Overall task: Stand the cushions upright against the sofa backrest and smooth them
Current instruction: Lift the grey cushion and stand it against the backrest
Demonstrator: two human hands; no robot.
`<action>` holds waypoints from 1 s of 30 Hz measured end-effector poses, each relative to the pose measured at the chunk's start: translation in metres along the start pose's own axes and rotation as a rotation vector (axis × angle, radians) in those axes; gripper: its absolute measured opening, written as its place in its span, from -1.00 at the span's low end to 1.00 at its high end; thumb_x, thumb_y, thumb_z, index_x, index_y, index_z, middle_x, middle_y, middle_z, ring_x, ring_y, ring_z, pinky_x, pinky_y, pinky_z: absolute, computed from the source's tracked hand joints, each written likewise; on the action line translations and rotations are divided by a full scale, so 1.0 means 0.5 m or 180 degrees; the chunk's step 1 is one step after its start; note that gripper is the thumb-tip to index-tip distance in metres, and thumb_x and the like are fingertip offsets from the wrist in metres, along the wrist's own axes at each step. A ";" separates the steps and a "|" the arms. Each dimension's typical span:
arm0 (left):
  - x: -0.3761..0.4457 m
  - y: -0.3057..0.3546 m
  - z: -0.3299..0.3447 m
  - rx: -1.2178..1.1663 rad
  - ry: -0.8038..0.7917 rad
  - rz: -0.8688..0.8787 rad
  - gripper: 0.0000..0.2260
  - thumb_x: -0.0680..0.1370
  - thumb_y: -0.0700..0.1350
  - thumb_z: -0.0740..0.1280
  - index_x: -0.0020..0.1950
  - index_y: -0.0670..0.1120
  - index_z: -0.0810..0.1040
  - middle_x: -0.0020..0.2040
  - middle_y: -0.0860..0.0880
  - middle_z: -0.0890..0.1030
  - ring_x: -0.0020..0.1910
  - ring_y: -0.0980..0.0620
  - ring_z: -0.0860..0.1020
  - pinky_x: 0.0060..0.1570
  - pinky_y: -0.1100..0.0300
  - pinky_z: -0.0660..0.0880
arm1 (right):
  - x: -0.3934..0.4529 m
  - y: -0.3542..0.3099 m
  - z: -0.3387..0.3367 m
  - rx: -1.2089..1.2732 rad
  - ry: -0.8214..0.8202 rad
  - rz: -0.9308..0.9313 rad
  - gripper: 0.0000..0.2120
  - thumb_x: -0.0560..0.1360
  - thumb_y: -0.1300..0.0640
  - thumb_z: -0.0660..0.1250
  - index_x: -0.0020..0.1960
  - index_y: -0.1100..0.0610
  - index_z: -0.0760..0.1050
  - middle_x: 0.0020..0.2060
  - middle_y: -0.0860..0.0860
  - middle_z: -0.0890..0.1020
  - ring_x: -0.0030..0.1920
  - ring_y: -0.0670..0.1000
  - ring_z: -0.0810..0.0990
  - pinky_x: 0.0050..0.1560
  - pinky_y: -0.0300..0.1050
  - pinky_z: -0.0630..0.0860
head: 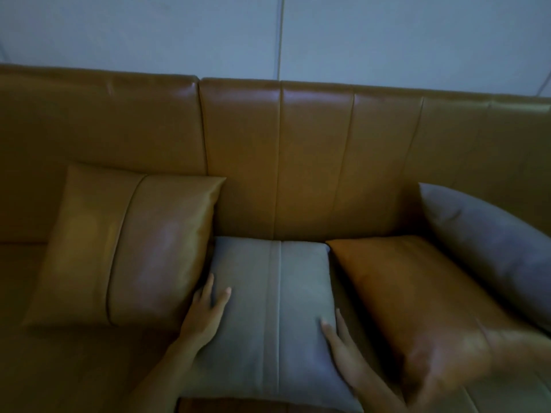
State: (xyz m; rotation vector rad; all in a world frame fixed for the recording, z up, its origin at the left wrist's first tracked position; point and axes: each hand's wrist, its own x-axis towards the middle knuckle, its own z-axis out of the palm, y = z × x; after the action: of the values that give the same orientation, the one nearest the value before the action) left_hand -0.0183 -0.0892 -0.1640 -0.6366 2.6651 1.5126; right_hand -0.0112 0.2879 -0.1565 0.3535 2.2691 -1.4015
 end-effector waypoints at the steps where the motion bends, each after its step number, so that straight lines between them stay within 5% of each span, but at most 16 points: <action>1: -0.021 -0.007 -0.004 0.0018 -0.0008 0.0010 -0.34 0.59 0.27 0.17 0.62 0.13 0.02 0.60 -0.10 0.15 0.54 -0.15 0.20 0.48 -0.06 0.16 | -0.022 -0.068 0.110 0.0145 0.0020 -0.0072 -0.27 0.55 -0.33 0.06 0.60 -0.09 -0.09 0.56 0.06 0.20 0.51 0.13 0.23 0.49 0.06 0.10; 4: -0.077 -0.038 -0.007 0.0220 0.0022 0.0072 -0.31 0.58 0.29 0.14 0.63 0.09 0.01 0.59 -0.08 0.16 0.53 -0.14 0.22 0.47 -0.05 0.19 | -0.067 -0.083 0.176 -0.0360 0.0484 -0.0223 -0.26 0.52 -0.37 -0.04 0.60 -0.07 -0.07 0.54 0.12 0.23 0.48 0.18 0.29 0.48 0.15 0.18; 8: -0.122 -0.032 0.020 0.1348 0.0460 0.0101 -0.32 0.58 0.36 -0.02 0.60 0.00 0.18 0.54 -0.19 0.29 0.45 -0.25 0.34 0.35 -0.13 0.34 | -0.067 -0.106 0.208 -0.1811 0.1057 -0.0659 -0.40 0.58 -0.29 -0.17 0.58 -0.15 -0.10 0.59 0.09 0.06 0.55 0.12 0.09 0.51 0.12 0.07; 11: -0.126 0.004 0.066 0.2005 0.0364 0.0942 -0.36 0.63 0.26 -0.18 0.44 -0.01 0.47 0.36 -0.25 0.53 0.30 -0.36 0.49 0.16 -0.27 0.48 | -0.093 -0.174 0.278 -0.2413 0.0726 -0.1772 -0.29 0.48 -0.33 -0.40 0.58 -0.17 -0.11 0.60 0.01 -0.06 0.58 0.04 -0.13 0.50 0.06 -0.17; 13: -0.112 0.021 0.093 0.2403 0.0192 0.1316 -0.47 0.66 0.15 -0.21 0.45 0.06 0.39 0.38 -0.17 0.53 0.38 -0.30 0.38 0.24 -0.28 0.34 | -0.080 -0.196 0.290 -0.2667 0.0380 -0.1976 -0.15 0.35 -0.33 -0.53 0.59 -0.13 -0.12 0.61 0.01 -0.08 0.58 0.04 -0.19 0.48 0.07 -0.27; 17: -0.060 0.055 0.094 0.2649 -0.0221 0.1311 -0.41 0.64 0.20 -0.25 0.46 0.13 0.41 0.46 -0.08 0.46 0.45 -0.26 0.36 0.30 -0.24 0.18 | -0.017 -0.218 0.270 -0.2766 0.0424 -0.1890 -0.13 0.32 -0.34 -0.55 0.58 -0.15 -0.15 0.60 0.01 -0.15 0.57 0.06 -0.25 0.47 0.10 -0.34; 21: 0.015 0.100 0.087 0.2583 -0.0136 0.1204 -0.19 0.37 0.40 -0.49 0.60 0.25 -0.07 0.65 0.03 -0.08 0.61 -0.14 -0.14 0.52 -0.18 -0.15 | 0.078 -0.243 0.240 -0.2760 0.0428 -0.1483 -0.38 0.52 -0.35 -0.33 0.55 -0.24 -0.22 0.59 0.01 -0.21 0.56 0.08 -0.28 0.49 0.17 -0.30; 25: 0.103 0.137 0.084 0.2399 -0.0174 0.0915 -0.37 0.55 0.40 -0.17 0.60 0.25 -0.13 0.64 0.03 -0.15 0.60 -0.10 -0.20 0.53 -0.15 -0.16 | 0.171 -0.267 0.213 -0.2625 0.0449 -0.1309 -0.39 0.56 -0.34 -0.23 0.57 -0.22 -0.21 0.59 0.02 -0.18 0.57 0.09 -0.25 0.51 0.19 -0.24; 30: 0.218 0.142 0.070 0.1908 -0.0356 0.0336 -0.35 0.54 0.43 -0.05 0.60 0.26 -0.04 0.65 0.03 -0.14 0.60 -0.12 -0.17 0.50 -0.23 -0.07 | 0.294 -0.269 0.172 -0.2150 0.0504 -0.0847 -0.25 0.45 -0.48 -0.29 0.57 -0.22 -0.09 0.60 -0.03 -0.08 0.58 0.13 -0.15 0.52 0.22 -0.11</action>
State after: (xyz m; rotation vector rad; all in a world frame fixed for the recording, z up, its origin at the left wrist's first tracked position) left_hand -0.1500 -0.0653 -0.1468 -0.3610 2.8704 0.6574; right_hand -0.1771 0.1481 -0.1582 -0.0645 2.8252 -0.6455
